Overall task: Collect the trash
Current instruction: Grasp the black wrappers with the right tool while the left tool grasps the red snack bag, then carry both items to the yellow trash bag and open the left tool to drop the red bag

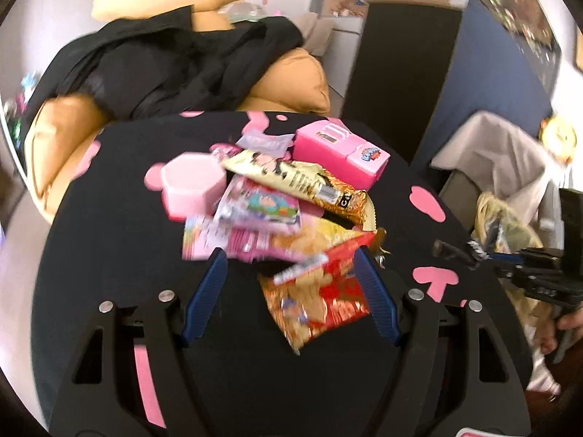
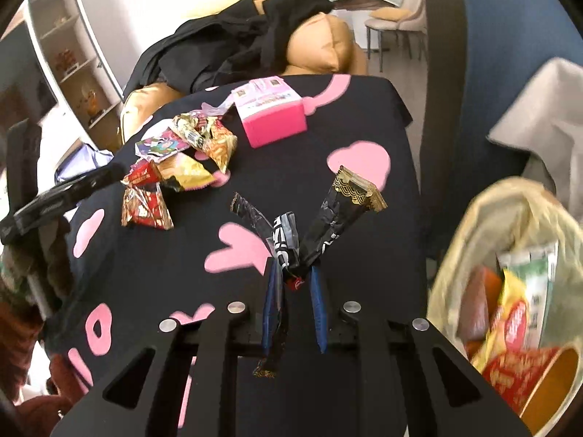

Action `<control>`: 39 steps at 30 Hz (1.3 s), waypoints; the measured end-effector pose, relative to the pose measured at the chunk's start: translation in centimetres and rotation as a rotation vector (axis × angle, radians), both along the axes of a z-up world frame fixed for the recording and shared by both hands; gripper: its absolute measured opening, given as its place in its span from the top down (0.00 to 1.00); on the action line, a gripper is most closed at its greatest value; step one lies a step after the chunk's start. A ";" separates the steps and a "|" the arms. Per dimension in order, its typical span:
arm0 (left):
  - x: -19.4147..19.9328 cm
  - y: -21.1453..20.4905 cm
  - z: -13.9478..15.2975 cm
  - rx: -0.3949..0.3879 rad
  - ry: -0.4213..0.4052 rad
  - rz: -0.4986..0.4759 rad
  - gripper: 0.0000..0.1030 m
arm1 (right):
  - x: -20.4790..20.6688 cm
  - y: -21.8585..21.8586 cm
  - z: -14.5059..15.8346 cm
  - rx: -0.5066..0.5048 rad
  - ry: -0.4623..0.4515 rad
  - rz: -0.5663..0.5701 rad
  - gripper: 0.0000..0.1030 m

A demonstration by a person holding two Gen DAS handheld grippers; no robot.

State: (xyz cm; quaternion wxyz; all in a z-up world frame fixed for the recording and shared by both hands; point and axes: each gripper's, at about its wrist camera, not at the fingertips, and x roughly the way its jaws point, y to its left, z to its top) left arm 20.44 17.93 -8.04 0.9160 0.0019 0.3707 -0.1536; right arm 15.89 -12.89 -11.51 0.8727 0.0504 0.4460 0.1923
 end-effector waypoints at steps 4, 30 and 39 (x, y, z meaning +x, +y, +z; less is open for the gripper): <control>0.7 -1.0 -0.7 0.034 0.083 -0.086 0.35 | -1.1 -0.6 -0.7 0.011 0.028 0.004 0.82; -3.1 -5.0 -2.5 0.004 0.161 -0.075 0.87 | -2.3 -1.7 -2.4 0.074 0.114 0.017 0.81; -6.9 -4.3 -0.7 -0.179 0.143 0.038 0.88 | -5.0 -2.6 -1.4 0.054 0.026 0.039 0.81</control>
